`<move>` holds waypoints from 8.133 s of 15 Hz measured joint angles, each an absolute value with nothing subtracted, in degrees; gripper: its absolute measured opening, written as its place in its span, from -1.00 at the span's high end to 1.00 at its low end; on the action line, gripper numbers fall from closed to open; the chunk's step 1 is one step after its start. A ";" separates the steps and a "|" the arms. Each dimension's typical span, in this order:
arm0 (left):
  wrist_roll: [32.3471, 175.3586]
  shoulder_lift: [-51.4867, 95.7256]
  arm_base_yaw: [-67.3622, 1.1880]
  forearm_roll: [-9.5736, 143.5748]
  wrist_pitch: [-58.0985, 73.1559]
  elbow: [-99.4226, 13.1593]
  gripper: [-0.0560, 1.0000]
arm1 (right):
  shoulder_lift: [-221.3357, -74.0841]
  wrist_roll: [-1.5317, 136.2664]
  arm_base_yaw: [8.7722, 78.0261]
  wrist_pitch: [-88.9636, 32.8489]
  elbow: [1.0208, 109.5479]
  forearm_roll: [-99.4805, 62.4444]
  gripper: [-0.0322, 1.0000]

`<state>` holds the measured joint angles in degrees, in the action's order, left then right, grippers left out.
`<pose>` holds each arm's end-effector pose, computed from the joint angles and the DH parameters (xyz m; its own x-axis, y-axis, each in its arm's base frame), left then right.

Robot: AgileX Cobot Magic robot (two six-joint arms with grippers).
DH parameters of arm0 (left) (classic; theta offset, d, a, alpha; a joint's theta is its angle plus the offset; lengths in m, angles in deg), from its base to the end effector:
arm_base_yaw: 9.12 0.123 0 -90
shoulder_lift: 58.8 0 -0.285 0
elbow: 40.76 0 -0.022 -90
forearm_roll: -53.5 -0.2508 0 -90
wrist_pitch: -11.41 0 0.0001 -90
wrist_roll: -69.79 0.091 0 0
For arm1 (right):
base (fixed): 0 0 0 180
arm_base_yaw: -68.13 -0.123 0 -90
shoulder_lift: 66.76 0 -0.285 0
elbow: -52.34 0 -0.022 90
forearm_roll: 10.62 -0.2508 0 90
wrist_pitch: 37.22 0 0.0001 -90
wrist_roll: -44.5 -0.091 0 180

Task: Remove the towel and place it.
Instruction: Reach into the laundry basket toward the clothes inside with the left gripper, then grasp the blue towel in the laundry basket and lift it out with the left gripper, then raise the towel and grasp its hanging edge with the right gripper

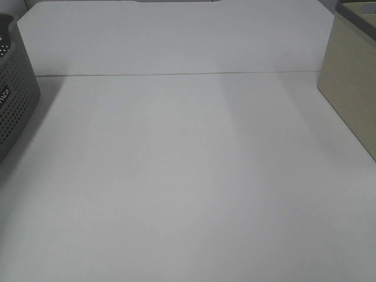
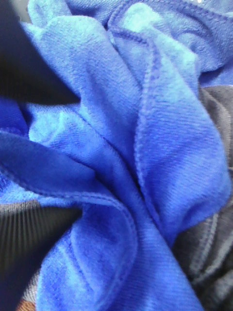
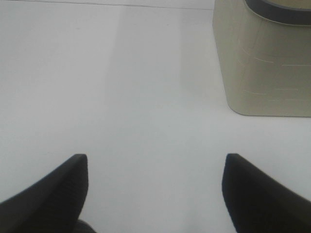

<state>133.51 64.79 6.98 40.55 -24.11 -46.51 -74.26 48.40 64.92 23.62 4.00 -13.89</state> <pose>0.4109 0.1309 0.1825 -0.5507 0.8346 -0.0127 0.7319 0.4901 0.4734 -0.0064 0.0042 0.2784 -0.4433 -0.0651 -0.8940 -0.1183 0.9929 -0.0136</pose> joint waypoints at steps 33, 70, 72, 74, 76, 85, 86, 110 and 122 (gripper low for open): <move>116.55 19.75 -0.59 39.06 -18.32 -46.51 0.89 | -74.26 48.34 64.92 23.62 3.94 -13.89 -0.51; 132.65 25.94 -58.57 46.00 -13.40 -46.51 0.89 | -152.01 168.89 64.92 12.62 5.15 -109.23 -0.51; 132.65 26.05 -58.57 46.17 -13.40 -46.51 0.89 | -159.11 175.65 64.92 21.22 5.60 -109.75 -0.51; 132.65 26.17 -58.57 46.28 -13.40 -46.51 0.89 | -165.24 178.81 64.92 26.55 8.53 -109.75 -0.51; 132.65 26.17 -58.57 46.28 -13.40 -46.51 0.89 | -170.69 178.75 64.63 28.32 13.86 -110.03 -0.51; 132.65 26.17 -58.57 46.28 -13.40 -46.51 0.89 | -174.24 170.10 53.75 28.67 20.96 -100.23 -0.51; 132.65 26.17 -58.57 46.28 -13.40 -46.51 0.89 | -174.24 168.21 53.75 30.27 20.96 -97.77 -0.51; 129.50 26.23 -58.57 46.28 -13.51 -46.51 0.89 | -174.24 163.74 53.75 31.87 21.02 -99.78 -0.51; 127.83 26.57 -58.57 46.28 -13.51 -46.51 0.89 | -173.67 148.50 53.75 31.93 21.25 -101.21 0.91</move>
